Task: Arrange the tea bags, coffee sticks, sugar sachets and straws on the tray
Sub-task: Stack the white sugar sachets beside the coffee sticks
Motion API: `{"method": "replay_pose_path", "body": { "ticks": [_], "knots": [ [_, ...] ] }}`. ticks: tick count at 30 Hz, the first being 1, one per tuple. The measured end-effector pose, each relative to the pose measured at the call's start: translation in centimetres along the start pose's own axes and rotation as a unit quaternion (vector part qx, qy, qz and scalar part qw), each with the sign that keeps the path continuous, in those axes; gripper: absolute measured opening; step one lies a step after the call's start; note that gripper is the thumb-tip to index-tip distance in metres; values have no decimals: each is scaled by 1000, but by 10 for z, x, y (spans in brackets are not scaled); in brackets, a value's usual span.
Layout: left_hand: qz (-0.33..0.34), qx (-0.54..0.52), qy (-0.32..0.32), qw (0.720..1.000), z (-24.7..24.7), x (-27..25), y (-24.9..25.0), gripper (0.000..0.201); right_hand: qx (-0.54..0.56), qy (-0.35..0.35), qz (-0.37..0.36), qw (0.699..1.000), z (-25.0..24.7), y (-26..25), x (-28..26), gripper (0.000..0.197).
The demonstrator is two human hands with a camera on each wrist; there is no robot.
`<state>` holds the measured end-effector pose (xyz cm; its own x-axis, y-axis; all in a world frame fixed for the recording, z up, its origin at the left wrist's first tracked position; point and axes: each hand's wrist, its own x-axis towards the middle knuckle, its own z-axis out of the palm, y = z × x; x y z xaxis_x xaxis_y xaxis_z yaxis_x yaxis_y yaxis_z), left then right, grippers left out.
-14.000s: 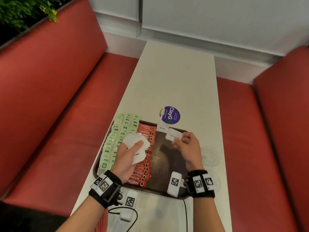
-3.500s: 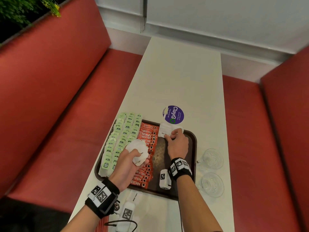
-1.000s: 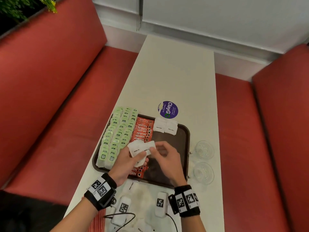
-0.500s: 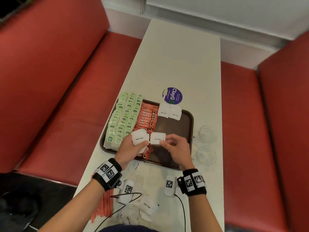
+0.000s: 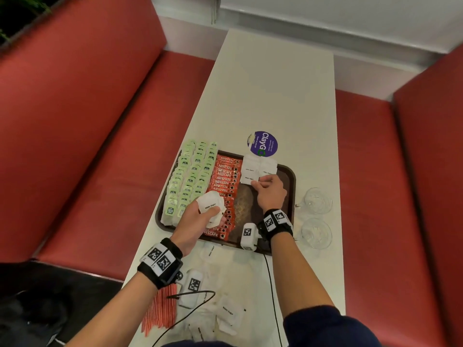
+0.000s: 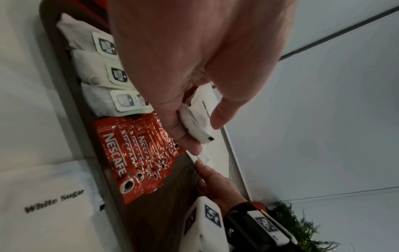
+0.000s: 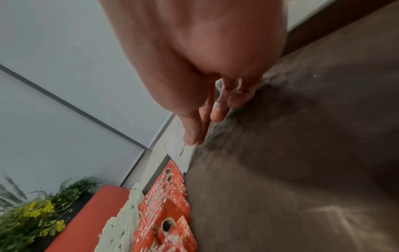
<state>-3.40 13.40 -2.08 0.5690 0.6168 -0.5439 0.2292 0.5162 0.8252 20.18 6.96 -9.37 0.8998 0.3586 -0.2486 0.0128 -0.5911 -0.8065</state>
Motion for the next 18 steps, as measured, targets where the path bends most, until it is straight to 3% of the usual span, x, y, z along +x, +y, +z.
{"method": "replay_pose_path", "body": {
  "ticks": [18],
  "knots": [
    [3, 13, 9, 1000, -2, 8, 7, 30, -86, 25, -3, 996, 11, -7, 11, 22]
  ]
}}
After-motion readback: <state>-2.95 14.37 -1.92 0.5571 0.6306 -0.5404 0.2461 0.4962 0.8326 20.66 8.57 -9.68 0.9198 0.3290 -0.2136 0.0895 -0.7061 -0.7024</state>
